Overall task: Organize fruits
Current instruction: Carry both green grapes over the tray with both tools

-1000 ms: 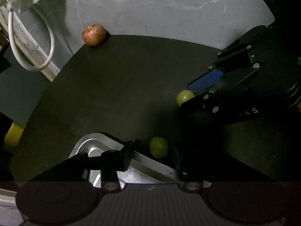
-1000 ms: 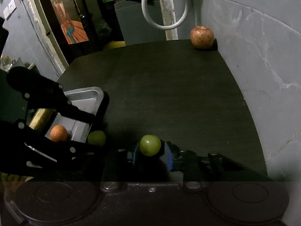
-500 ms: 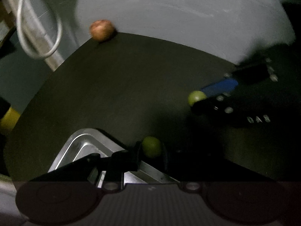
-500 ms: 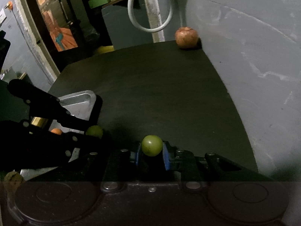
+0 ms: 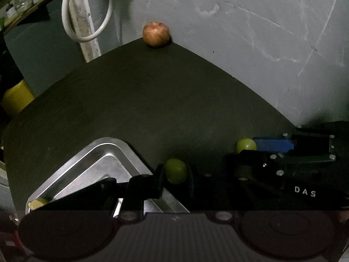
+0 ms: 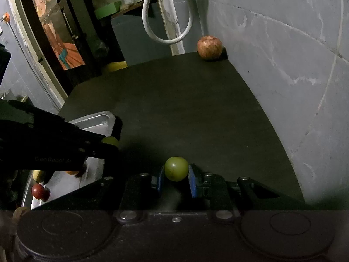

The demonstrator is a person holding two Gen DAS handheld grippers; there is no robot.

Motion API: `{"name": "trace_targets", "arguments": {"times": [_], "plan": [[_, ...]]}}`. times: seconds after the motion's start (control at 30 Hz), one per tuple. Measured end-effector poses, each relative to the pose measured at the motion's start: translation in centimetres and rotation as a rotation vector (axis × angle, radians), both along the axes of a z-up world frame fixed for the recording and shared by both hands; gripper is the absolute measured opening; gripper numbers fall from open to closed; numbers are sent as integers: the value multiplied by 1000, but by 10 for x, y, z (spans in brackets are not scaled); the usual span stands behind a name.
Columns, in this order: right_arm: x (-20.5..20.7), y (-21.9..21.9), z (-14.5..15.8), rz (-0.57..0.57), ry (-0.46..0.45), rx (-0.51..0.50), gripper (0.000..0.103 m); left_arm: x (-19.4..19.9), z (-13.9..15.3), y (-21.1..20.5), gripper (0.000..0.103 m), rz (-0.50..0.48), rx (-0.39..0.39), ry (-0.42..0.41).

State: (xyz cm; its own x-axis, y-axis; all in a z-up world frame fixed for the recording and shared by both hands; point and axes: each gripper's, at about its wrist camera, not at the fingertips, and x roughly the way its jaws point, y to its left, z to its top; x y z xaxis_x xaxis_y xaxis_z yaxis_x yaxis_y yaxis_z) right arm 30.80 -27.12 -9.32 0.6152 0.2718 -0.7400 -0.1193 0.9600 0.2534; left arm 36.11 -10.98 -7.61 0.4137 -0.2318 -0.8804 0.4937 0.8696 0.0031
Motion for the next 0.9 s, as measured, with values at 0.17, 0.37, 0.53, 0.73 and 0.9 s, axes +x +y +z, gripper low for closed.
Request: {"name": "trace_targets", "arguments": {"times": [0.17, 0.37, 0.53, 0.73, 0.9], "plan": [[-1, 5, 4, -2, -12, 4, 25, -5, 6, 8, 24, 40, -31, -10], [-1, 16, 10, 24, -25, 8, 25, -9, 19, 25, 24, 106, -120, -31], [-1, 28, 16, 59, -36, 21, 25, -16, 29, 52, 24, 211, -179, -58], [0, 51, 20, 131, -41, 35, 25, -27, 35, 92, 24, 358, -204, -82], [-1, 73, 19, 217, -33, 42, 25, -36, 28, 114, 24, 433, -201, -66]]}}
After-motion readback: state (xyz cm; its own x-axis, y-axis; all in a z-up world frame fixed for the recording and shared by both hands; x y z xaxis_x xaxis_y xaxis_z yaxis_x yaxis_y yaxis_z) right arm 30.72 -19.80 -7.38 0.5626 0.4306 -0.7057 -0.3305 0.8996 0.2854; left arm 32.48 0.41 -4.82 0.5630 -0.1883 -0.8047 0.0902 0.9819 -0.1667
